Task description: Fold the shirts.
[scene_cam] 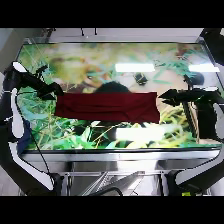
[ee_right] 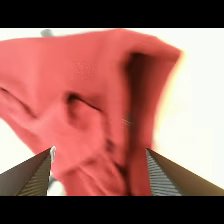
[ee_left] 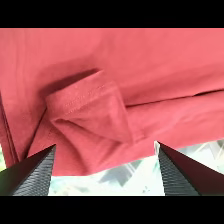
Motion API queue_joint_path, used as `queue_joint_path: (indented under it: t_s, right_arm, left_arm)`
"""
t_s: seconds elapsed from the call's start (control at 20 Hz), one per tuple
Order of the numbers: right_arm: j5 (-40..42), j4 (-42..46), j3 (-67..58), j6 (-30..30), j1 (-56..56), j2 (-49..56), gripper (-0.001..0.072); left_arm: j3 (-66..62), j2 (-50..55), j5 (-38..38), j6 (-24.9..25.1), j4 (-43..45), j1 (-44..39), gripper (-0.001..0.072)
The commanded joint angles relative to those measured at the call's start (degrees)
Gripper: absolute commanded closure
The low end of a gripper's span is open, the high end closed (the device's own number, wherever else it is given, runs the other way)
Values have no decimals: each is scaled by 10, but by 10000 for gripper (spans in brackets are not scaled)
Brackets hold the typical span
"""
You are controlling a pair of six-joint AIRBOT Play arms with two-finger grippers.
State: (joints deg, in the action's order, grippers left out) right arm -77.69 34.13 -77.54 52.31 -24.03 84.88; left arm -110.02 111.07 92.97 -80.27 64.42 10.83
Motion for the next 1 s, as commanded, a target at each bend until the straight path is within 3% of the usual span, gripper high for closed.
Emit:
queue_joint_path:
  t_s: [0.0,0.45,0.5,0.55,0.6,0.65,0.75,0.8,0.95]
  right_arm:
    - [-6,51,-2,-3,-10,13,68]
    - [3,37,-2,-6,74,89,84]
    - [2,26,-2,-6,78,88,291]
    - [-8,7,-3,-16,79,88,641]
    - [-21,-15,-6,-16,79,86,685]
    - [-42,-30,-13,-15,79,81,687]
    - [-89,-50,-33,3,79,58,690]
    - [-106,-56,-43,12,80,36,691]
    - [-118,-56,-76,35,80,-44,691]
  left_arm:
    - [-50,3,20,-21,-1,-7,17]
    - [-52,3,3,-33,-1,-97,18]
    - [-52,3,-5,-33,-1,-111,18]
    - [-52,3,-16,-33,-1,-127,18]
    - [-52,3,-29,-34,-1,-144,19]
    - [-52,3,-43,-34,-1,-165,78]
    - [-52,3,-70,-34,-1,-205,512]
    - [-52,3,-84,-34,0,-229,647]
    - [-52,15,-134,-34,0,-304,692]
